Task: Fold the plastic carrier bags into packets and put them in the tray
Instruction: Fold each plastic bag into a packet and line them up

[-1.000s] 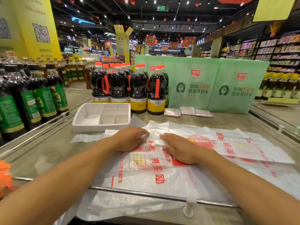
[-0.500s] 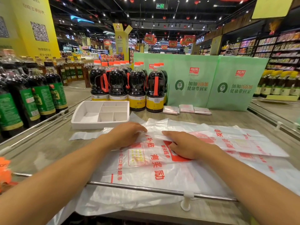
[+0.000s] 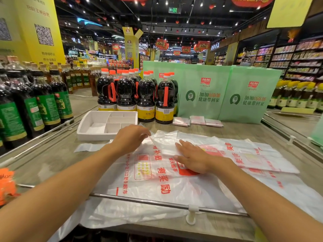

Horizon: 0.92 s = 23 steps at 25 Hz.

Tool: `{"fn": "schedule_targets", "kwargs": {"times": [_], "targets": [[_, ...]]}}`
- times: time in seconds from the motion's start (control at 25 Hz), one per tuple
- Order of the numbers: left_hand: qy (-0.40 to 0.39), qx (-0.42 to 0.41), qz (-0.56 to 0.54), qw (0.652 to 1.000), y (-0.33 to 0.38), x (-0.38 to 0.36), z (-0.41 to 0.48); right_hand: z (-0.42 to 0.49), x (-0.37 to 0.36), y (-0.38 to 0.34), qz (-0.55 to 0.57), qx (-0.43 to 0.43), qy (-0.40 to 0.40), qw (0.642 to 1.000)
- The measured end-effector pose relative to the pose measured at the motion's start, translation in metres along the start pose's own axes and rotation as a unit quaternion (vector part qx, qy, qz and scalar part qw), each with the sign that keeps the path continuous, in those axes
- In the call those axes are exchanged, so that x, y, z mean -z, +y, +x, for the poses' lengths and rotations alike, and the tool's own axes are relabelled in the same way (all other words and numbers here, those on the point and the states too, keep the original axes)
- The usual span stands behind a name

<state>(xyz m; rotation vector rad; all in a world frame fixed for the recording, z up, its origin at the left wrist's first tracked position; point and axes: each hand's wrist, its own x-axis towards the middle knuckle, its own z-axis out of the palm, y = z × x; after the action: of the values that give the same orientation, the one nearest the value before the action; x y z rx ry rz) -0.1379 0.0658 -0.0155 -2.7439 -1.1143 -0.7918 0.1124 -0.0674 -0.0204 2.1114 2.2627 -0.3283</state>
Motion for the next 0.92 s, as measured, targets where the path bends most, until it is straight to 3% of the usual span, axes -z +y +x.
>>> {"fn": "schedule_targets", "kwargs": {"times": [0.56,0.92], "targets": [[-0.042,-0.079,-0.092,0.992,0.065,-0.015,0.034,-0.030,0.006,0.072,0.017,-0.120,-0.007,0.993],[-0.077,-0.084,-0.146,0.983,0.072,-0.050,0.025,-0.023,-0.015,0.081,0.007,-0.123,0.003,0.992]]}}
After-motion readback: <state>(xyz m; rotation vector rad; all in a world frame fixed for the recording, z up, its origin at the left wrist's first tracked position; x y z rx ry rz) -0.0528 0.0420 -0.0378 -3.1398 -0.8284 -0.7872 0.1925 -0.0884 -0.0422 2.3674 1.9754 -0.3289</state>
